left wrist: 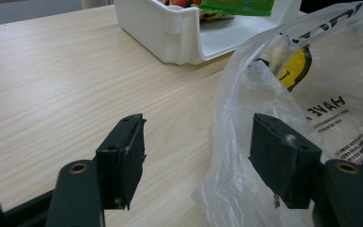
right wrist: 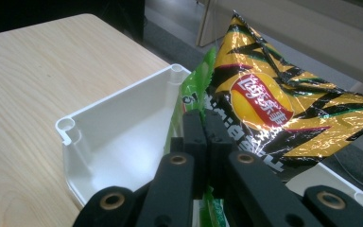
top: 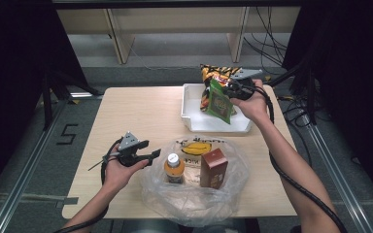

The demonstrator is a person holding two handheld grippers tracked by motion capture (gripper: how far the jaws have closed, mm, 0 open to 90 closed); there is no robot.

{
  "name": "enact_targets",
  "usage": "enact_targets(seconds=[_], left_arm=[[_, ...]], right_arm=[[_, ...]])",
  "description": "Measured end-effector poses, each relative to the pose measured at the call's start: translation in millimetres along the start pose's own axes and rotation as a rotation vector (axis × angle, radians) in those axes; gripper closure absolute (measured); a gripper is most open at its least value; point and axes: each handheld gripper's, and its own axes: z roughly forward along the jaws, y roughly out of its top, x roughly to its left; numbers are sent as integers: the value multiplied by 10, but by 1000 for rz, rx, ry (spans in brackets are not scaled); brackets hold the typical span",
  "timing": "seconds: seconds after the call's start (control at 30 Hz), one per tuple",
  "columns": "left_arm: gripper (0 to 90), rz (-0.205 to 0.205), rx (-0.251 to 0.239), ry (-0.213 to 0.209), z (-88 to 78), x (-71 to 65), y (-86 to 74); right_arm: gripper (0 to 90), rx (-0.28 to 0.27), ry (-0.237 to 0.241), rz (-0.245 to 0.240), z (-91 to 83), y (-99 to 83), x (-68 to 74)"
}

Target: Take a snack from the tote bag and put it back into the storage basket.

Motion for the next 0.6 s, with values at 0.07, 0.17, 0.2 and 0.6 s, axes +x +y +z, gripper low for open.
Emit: enact_targets(seconds=[0.07,0.17,0.2,0.6], left_arm=[[357,0,0,0,-2,-2,1],[357,0,-1,0,-2,-2,2],[357,0,0,0,-1,-2,1],[357,1,1,-1,1,0,-1]], right_arm=[[900,15,8,3,25,-12,-4],[900,32,9,-12,57,-27,-29],[900,18,2,11,84,-36,-13],[900,54,6,-2,251,-132,-45]])
